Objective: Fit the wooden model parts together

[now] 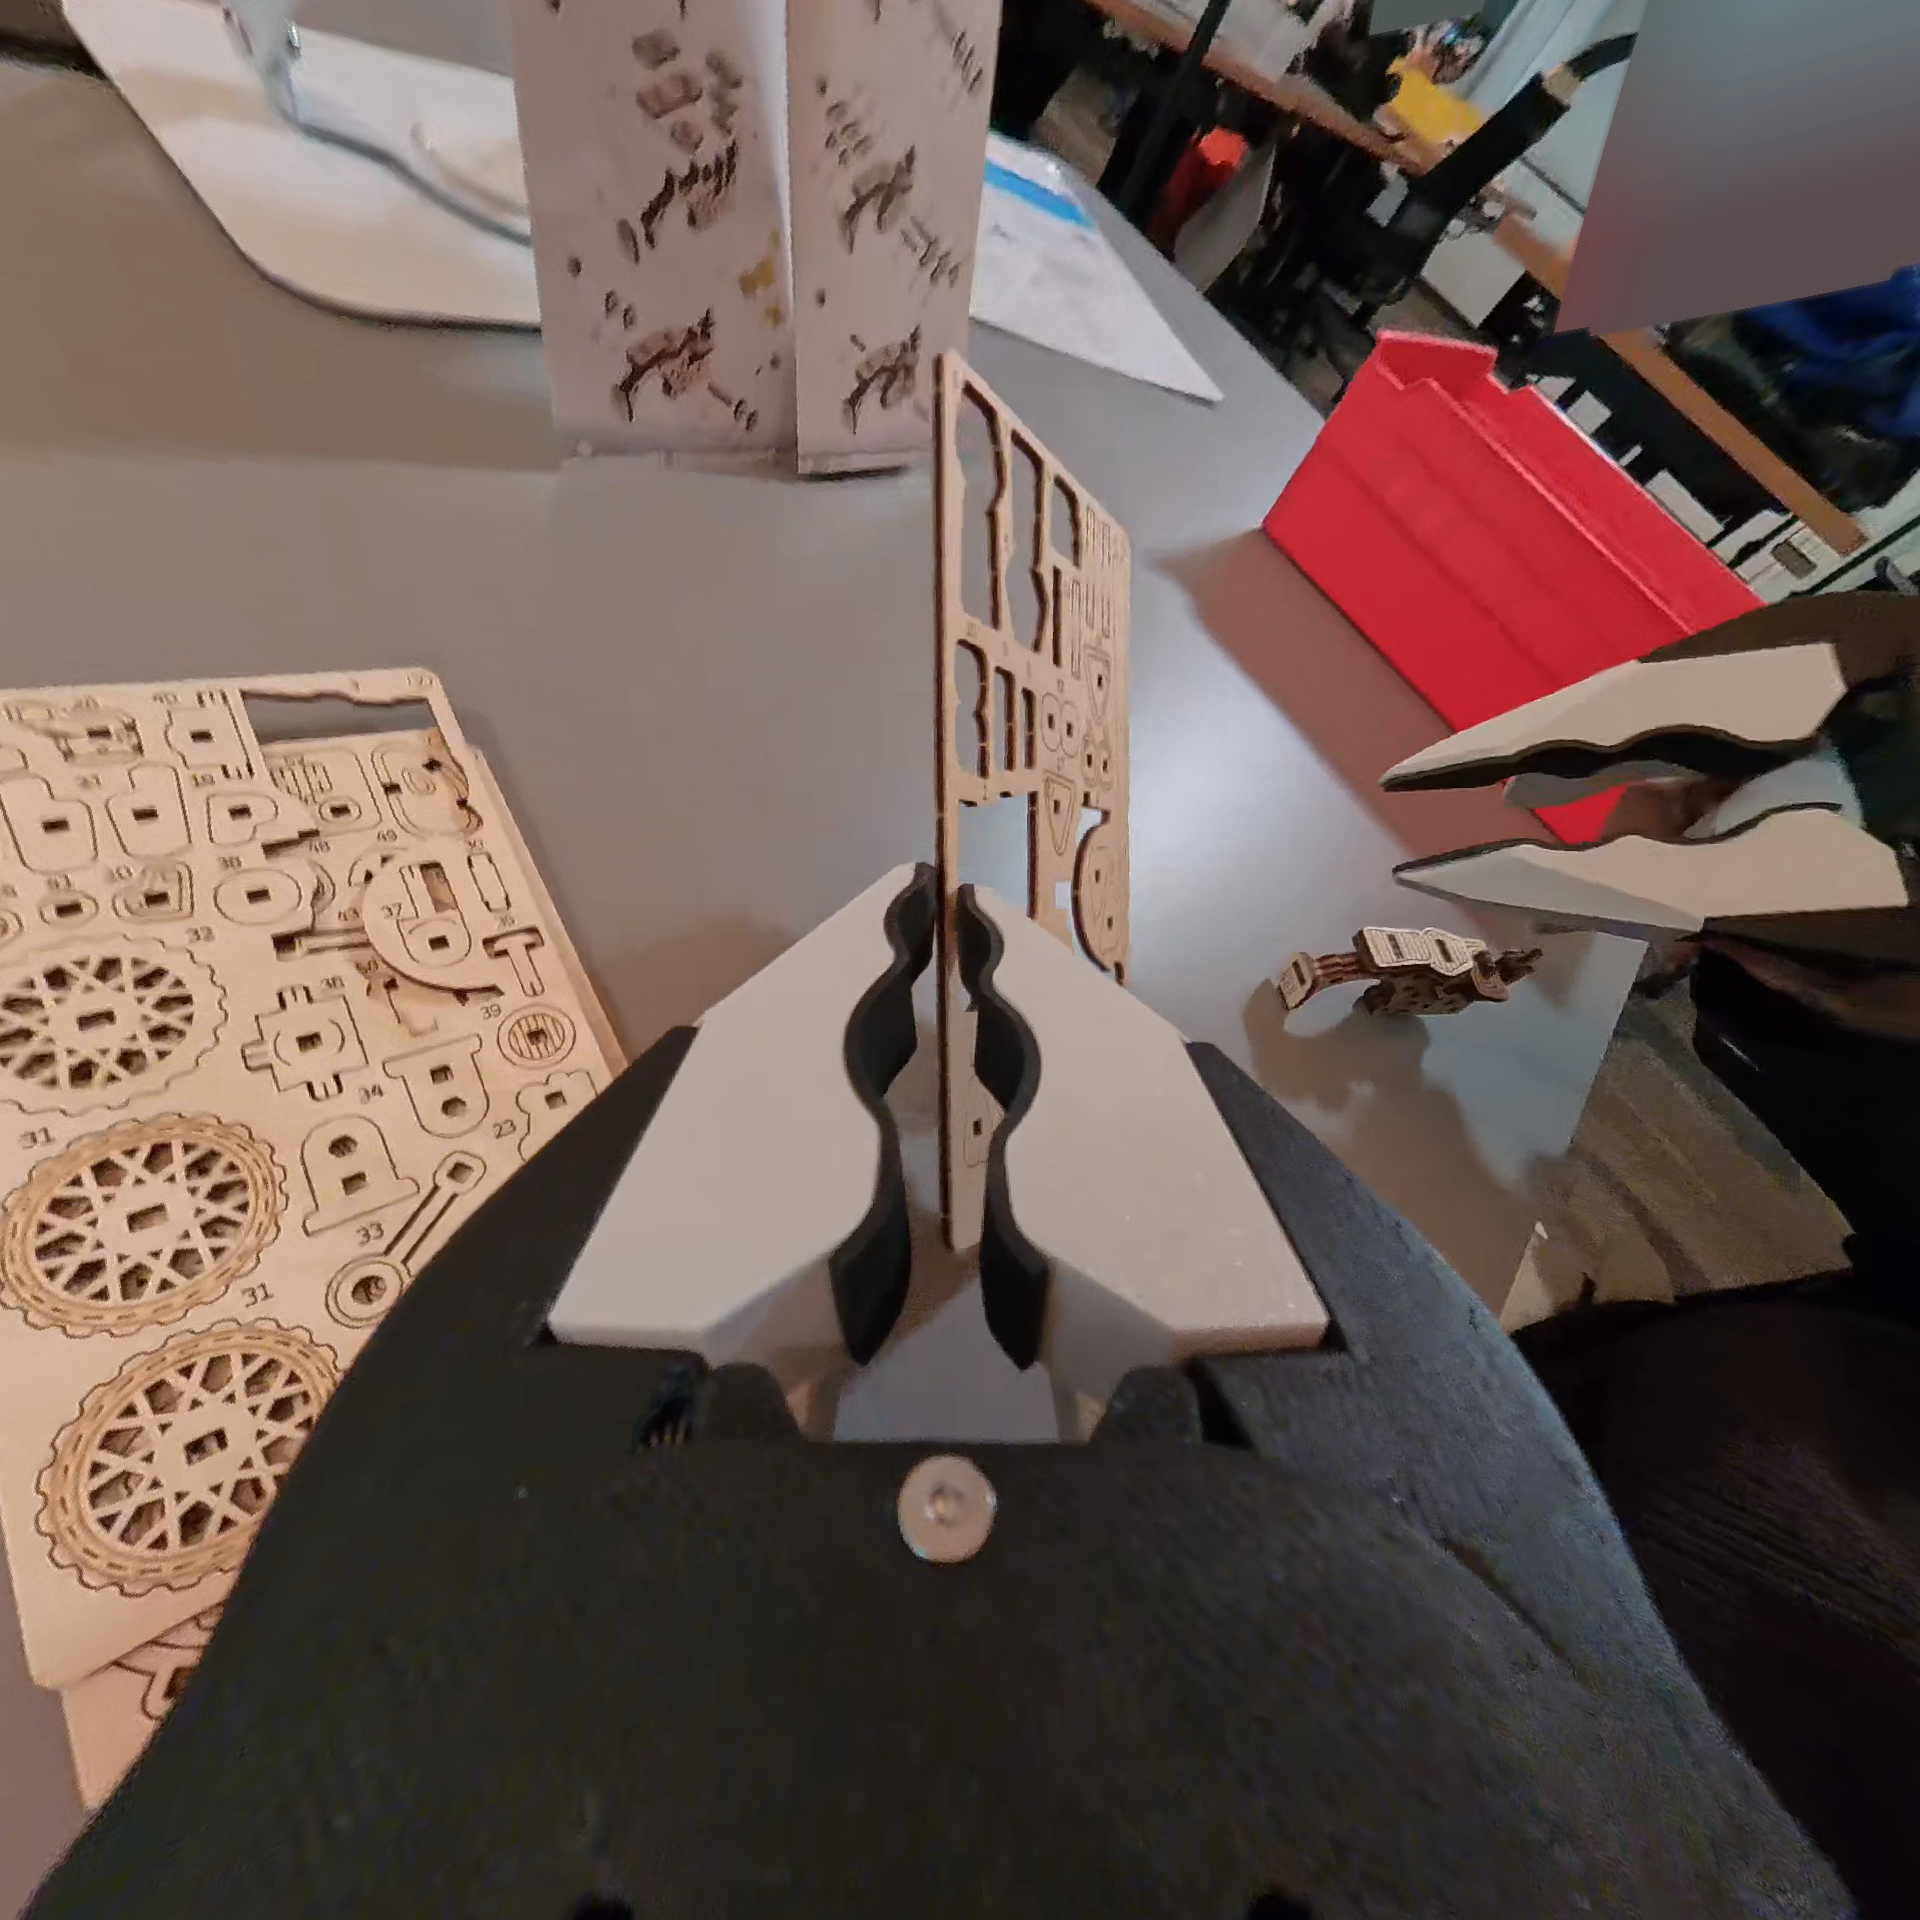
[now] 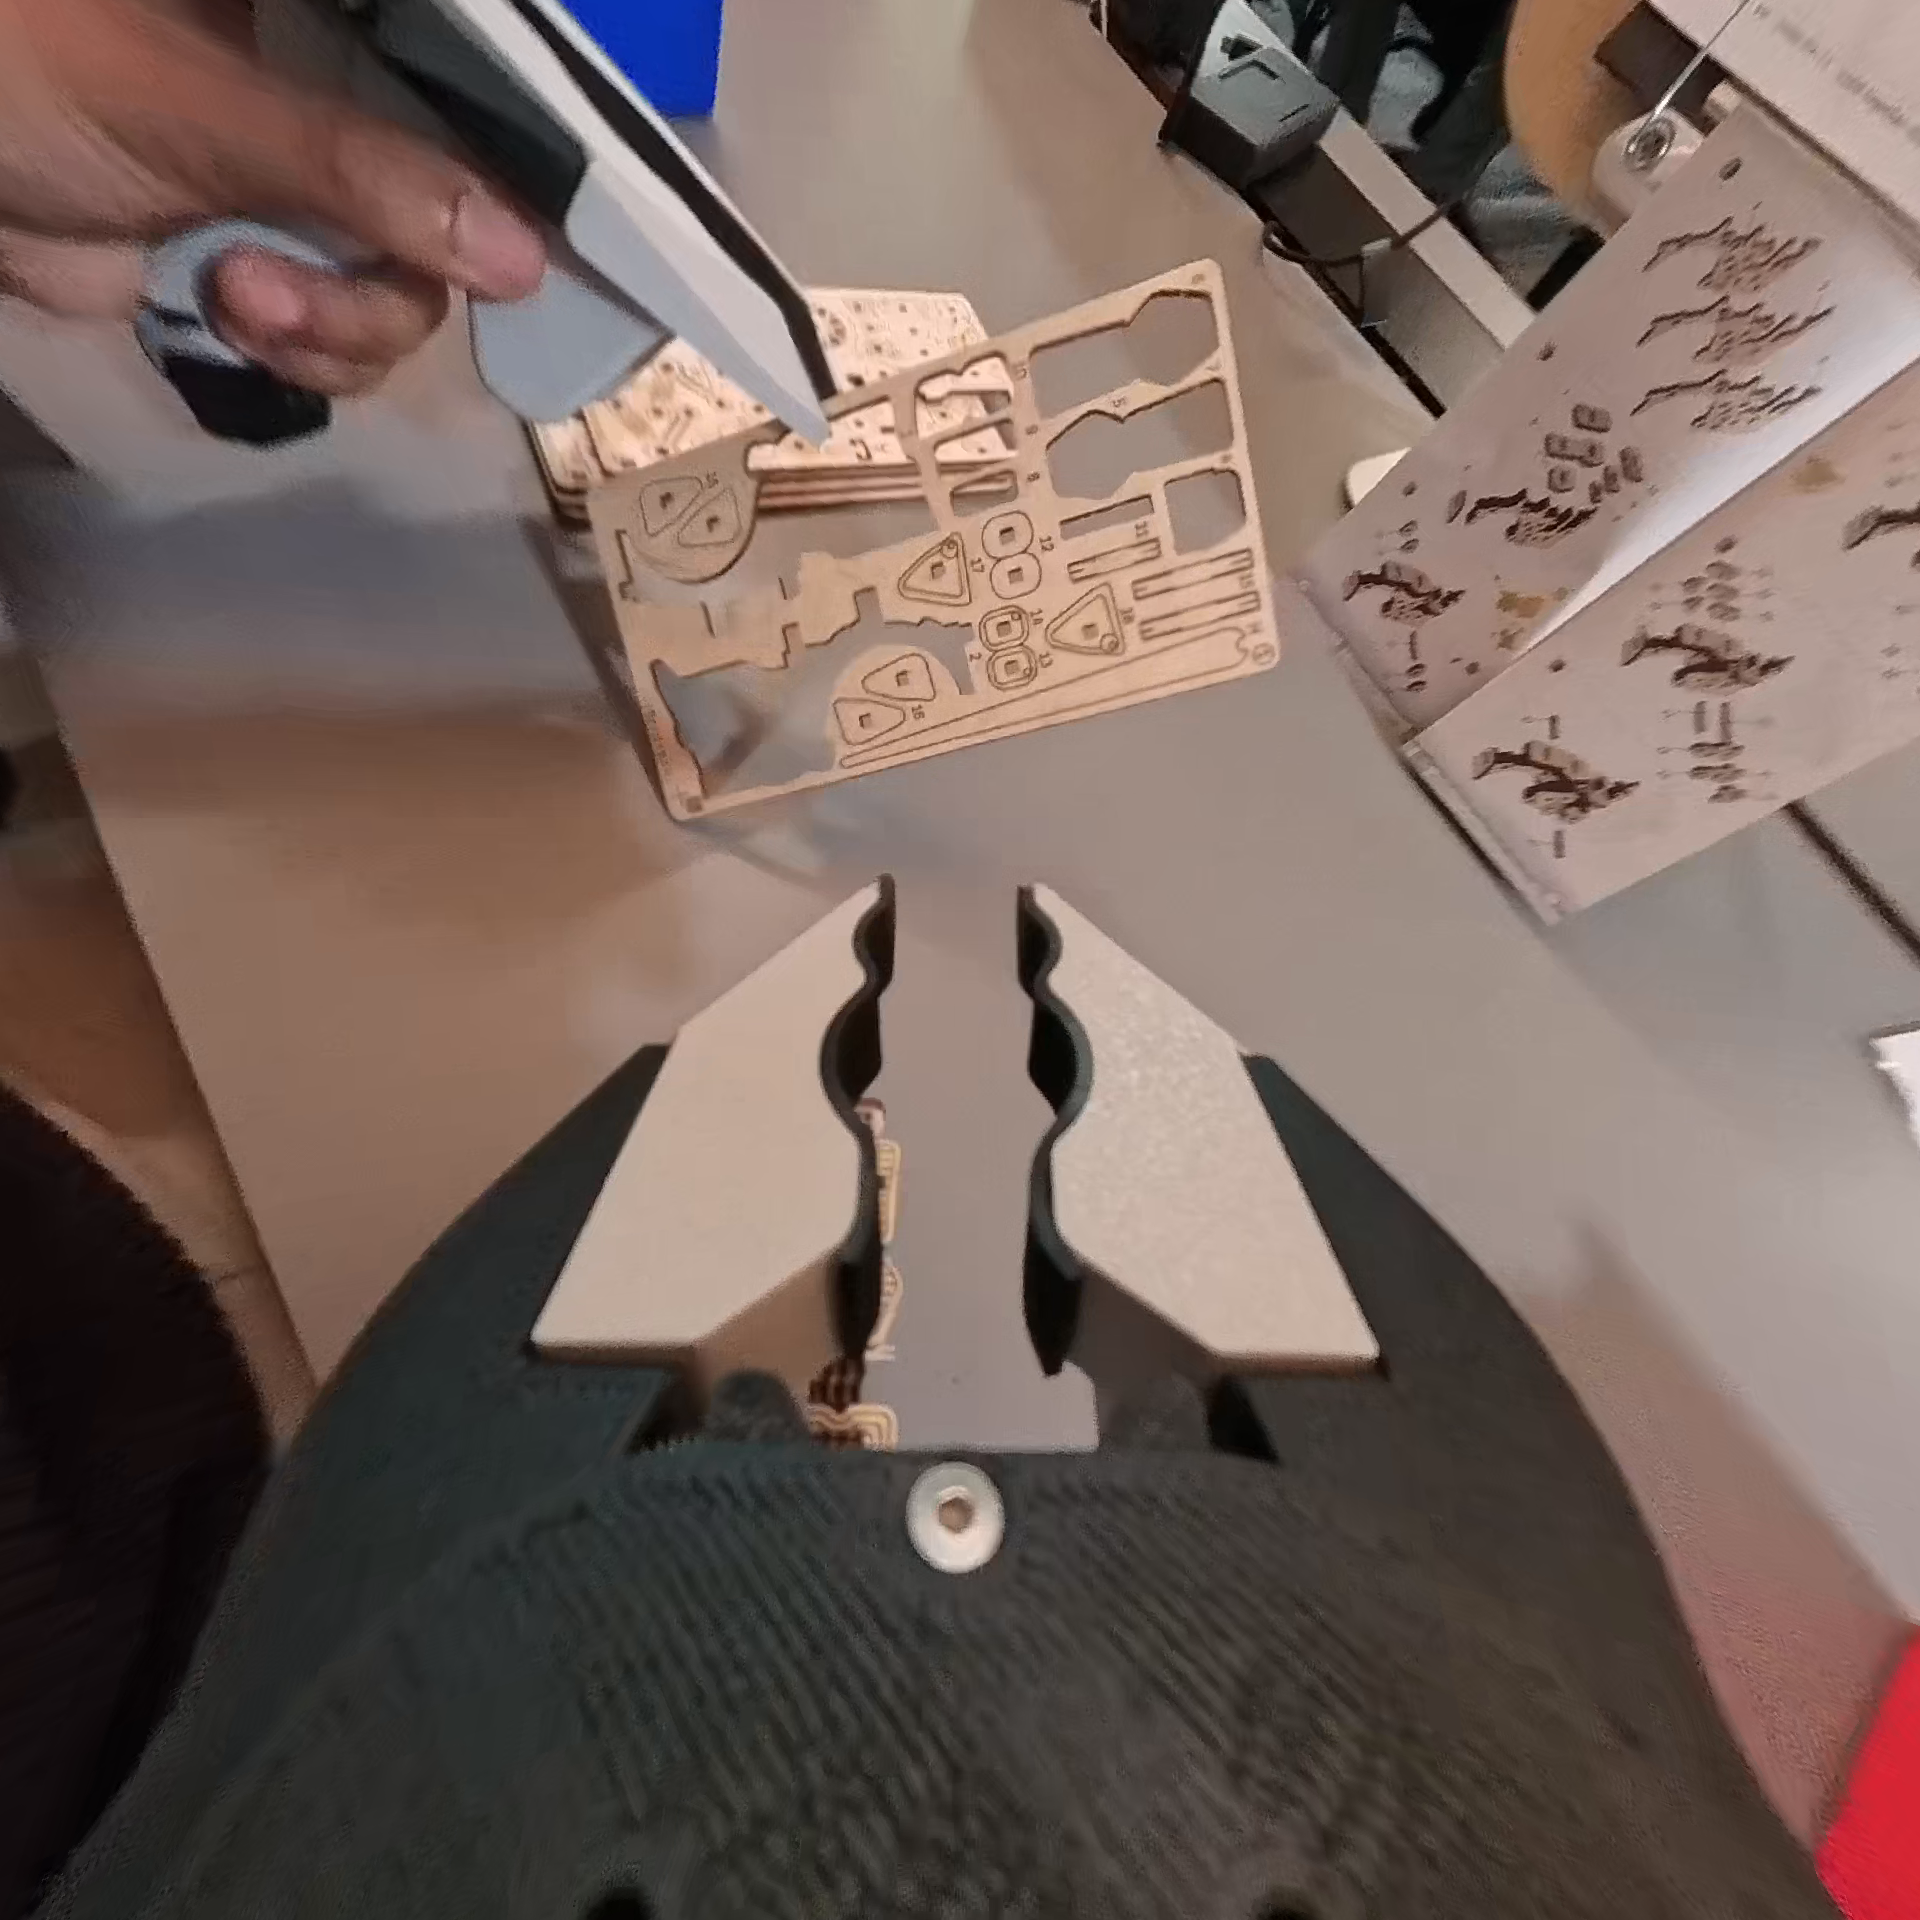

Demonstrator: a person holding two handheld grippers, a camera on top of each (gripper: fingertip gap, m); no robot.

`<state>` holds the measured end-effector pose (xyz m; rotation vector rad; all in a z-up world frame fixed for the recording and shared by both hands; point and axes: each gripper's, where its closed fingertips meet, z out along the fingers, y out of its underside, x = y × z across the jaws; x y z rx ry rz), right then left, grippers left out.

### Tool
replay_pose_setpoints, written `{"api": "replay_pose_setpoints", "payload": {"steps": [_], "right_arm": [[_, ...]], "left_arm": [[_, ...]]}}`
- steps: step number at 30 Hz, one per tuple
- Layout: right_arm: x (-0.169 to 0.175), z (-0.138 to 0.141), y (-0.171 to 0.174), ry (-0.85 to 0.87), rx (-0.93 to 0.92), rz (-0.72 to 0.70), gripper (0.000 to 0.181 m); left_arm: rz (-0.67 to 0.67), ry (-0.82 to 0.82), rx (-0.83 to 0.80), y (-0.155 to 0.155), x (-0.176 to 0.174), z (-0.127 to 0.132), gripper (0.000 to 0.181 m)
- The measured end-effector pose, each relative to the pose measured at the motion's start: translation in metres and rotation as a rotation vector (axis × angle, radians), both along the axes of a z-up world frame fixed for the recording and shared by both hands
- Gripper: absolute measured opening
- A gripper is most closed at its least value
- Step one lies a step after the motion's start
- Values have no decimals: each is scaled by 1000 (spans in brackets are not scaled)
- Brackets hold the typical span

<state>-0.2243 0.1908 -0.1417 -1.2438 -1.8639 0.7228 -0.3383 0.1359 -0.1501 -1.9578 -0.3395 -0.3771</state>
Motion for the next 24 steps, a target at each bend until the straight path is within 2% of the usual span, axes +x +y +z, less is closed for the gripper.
{"api": "replay_pose_setpoints", "payload": {"steps": [3, 6, 10, 21, 24], "right_arm": [[-1, 4, 0, 8, -140, -7, 30], [-2, 7, 4, 23, -176, -23, 36], [-3, 8, 1, 28, -219, -19, 38], [-4, 12, 1, 44, -431, -21, 47], [-9, 12, 2, 48, -474, -8, 51]], "left_arm": [[-33, 33, 82, 0, 10, 19, 2], [-60, 50, 163, 0, 19, 37, 1], [-84, 60, 191, -1, 27, 43, 1], [-163, -218, 385, -8, 46, 77, 0], [-178, -257, 392, -7, 51, 78, 0]]}}
